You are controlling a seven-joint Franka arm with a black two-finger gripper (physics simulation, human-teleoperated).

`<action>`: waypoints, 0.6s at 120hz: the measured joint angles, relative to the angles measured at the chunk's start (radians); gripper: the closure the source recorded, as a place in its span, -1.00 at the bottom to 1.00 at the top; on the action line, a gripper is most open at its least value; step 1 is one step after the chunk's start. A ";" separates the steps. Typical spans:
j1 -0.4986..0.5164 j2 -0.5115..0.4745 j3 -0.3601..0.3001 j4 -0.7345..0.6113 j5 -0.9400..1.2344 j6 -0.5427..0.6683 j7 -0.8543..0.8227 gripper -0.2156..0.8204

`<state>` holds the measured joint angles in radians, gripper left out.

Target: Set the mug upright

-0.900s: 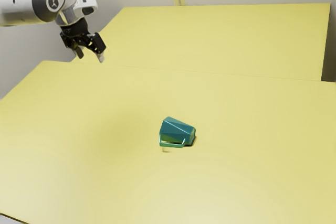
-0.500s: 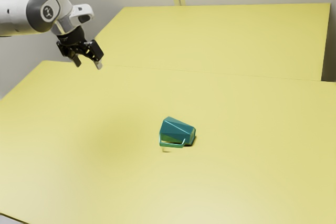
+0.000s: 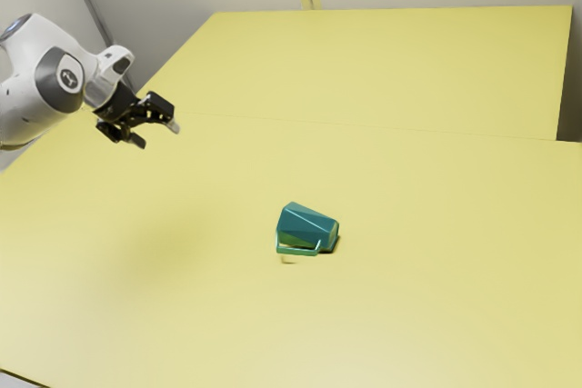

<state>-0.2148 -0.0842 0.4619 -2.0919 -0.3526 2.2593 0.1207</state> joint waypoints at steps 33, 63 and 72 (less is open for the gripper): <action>-0.005 0.095 0.003 -0.024 -0.159 0.119 0.131 -0.58; -0.097 0.141 0.041 -0.024 -0.201 0.164 0.260 -0.57; -0.119 0.151 0.041 -0.031 -0.233 0.178 0.290 -0.56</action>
<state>-0.3335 0.0665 0.5030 -2.1230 -0.5860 2.4369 0.4112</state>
